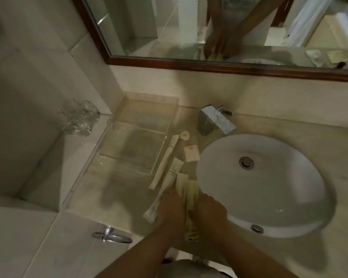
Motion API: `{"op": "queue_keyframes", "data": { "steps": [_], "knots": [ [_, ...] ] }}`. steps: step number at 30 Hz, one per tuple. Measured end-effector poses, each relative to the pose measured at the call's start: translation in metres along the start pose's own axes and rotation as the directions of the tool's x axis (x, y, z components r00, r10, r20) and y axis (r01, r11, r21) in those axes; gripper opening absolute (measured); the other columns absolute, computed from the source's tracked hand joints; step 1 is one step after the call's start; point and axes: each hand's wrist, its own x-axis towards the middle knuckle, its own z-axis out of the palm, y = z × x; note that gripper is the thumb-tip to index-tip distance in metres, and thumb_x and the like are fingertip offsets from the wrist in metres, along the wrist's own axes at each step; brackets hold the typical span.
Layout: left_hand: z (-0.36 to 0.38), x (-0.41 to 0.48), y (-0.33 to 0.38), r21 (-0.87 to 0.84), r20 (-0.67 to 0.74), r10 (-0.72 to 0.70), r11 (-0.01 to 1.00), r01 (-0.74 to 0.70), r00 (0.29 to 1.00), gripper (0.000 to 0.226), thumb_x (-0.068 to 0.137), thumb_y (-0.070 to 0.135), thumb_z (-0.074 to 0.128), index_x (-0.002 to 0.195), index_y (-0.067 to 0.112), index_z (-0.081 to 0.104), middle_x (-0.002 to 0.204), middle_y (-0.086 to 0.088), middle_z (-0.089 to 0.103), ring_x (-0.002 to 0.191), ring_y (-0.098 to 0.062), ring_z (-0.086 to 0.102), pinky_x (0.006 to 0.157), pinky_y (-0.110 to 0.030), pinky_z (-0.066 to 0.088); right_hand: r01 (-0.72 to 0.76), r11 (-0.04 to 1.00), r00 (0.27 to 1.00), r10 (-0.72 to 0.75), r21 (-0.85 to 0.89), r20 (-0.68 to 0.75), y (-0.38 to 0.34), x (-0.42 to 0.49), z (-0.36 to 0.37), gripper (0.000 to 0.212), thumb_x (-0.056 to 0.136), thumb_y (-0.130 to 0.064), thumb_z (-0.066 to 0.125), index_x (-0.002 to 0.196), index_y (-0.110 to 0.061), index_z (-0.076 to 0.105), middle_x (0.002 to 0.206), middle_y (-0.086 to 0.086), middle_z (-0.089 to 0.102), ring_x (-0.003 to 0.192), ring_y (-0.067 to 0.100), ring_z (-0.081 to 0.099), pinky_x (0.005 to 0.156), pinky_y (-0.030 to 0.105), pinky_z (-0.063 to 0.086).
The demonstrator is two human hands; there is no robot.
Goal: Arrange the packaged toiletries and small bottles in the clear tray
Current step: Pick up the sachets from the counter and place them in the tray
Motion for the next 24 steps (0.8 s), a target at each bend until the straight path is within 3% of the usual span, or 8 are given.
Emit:
{"op": "queue_keyframes", "data": {
  "steps": [2, 6, 9, 12, 14, 17, 21, 24],
  "knots": [
    [-0.004, 0.003, 0.003, -0.126, 0.111, 0.01, 0.992, 0.004, 0.994, 0.032, 0.102, 0.016, 0.035, 0.127, 0.003, 0.048, 0.13, -0.014, 0.054, 0.12, -0.021, 0.052, 0.102, -0.026, 0.038, 0.003, 1.0, 0.999, -0.003, 0.004, 0.051, 0.003, 0.004, -0.007, 0.012, 0.088, -0.028, 0.053, 0.078, -0.022, 0.05, 0.085, -0.005, 0.054, 0.078, 0.014, 0.056, 0.064, 0.025, 0.038],
    [-0.024, 0.003, 0.01, -0.308, 0.156, 0.014, 0.951, 0.035, 0.988, 0.013, 0.084, 0.021, 0.062, 0.095, 0.015, 0.067, 0.09, -0.003, 0.069, 0.079, -0.014, 0.061, 0.066, -0.023, 0.044, -0.033, 0.986, 0.983, 0.002, 0.161, 0.185, 0.013, 0.017, -0.014, 0.019, 0.088, -0.032, 0.058, 0.073, -0.02, 0.053, 0.079, -0.004, 0.053, 0.074, 0.011, 0.053, 0.063, 0.023, 0.04],
    [-0.038, 0.002, 0.009, -0.354, 0.157, -0.001, 0.934, 0.057, 0.988, 0.008, 0.078, 0.018, 0.067, 0.071, 0.02, 0.064, 0.066, 0.004, 0.063, 0.06, -0.01, 0.059, 0.05, -0.02, 0.045, -0.015, 0.987, 0.985, -0.013, 0.16, 0.173, 0.017, 0.017, -0.018, 0.022, 0.085, -0.04, 0.059, 0.078, -0.019, 0.055, 0.078, -0.006, 0.051, 0.077, 0.014, 0.057, 0.065, 0.026, 0.044],
    [-0.051, 0.003, 0.003, -0.414, 0.166, -0.007, 0.907, 0.077, 0.986, 0.005, 0.078, 0.014, 0.066, 0.08, 0.012, 0.071, 0.076, -0.005, 0.07, 0.072, -0.019, 0.067, 0.064, -0.033, 0.054, 0.018, 0.999, 0.997, -0.021, 0.047, 0.071, 0.006, 0.012, -0.017, 0.037, 0.081, -0.052, 0.06, 0.095, -0.018, 0.053, 0.089, -0.003, 0.057, 0.082, 0.017, 0.059, 0.066, 0.029, 0.043],
    [-0.059, 0.002, -0.003, -0.465, 0.191, -0.016, 0.879, 0.105, 0.982, 0.006, 0.08, 0.014, 0.066, 0.083, 0.014, 0.071, 0.082, -0.005, 0.071, 0.079, -0.019, 0.068, 0.069, -0.034, 0.054, 0.022, 0.999, 0.999, -0.02, -0.039, 0.048, -0.007, 0.01, -0.012, 0.046, 0.08, -0.055, 0.061, 0.103, -0.017, 0.051, 0.098, 0.0, 0.058, 0.089, 0.02, 0.061, 0.068, 0.03, 0.044],
    [-0.069, 0.006, -0.017, -0.577, 0.255, -0.039, 0.796, 0.185, 0.966, 0.008, 0.082, 0.012, 0.066, 0.088, 0.016, 0.071, 0.09, -0.005, 0.072, 0.083, -0.019, 0.069, 0.072, -0.035, 0.056, 0.02, 0.989, 0.999, -0.013, -0.146, 0.05, -0.025, 0.009, -0.003, 0.034, 0.088, -0.04, 0.056, 0.111, -0.015, 0.053, 0.109, 0.003, 0.056, 0.098, 0.021, 0.061, 0.077, 0.031, 0.047],
    [-0.089, 0.021, -0.035, -0.668, 0.289, -0.041, 0.707, 0.233, 0.956, 0.017, 0.083, 0.01, 0.066, 0.099, 0.012, 0.071, 0.096, -0.008, 0.073, 0.084, -0.021, 0.069, 0.069, -0.034, 0.055, -0.009, 0.985, 0.997, 0.022, -0.171, 0.073, -0.035, 0.013, 0.002, 0.016, 0.09, -0.029, 0.051, 0.098, -0.019, 0.061, 0.1, 0.001, 0.064, 0.092, 0.021, 0.065, 0.077, 0.032, 0.053],
    [-0.108, 0.035, -0.042, -0.753, 0.315, -0.02, 0.604, 0.262, 0.949, 0.021, 0.084, 0.004, 0.063, 0.101, 0.012, 0.07, 0.096, -0.006, 0.073, 0.085, -0.019, 0.069, 0.072, -0.032, 0.056, -0.113, 0.986, 0.993, 0.109, -0.121, -0.034, -0.028, 0.012, -0.007, 0.012, 0.09, -0.033, 0.052, 0.084, -0.022, 0.055, 0.083, -0.005, 0.059, 0.075, 0.016, 0.059, 0.067, 0.031, 0.052]
  ]
}}
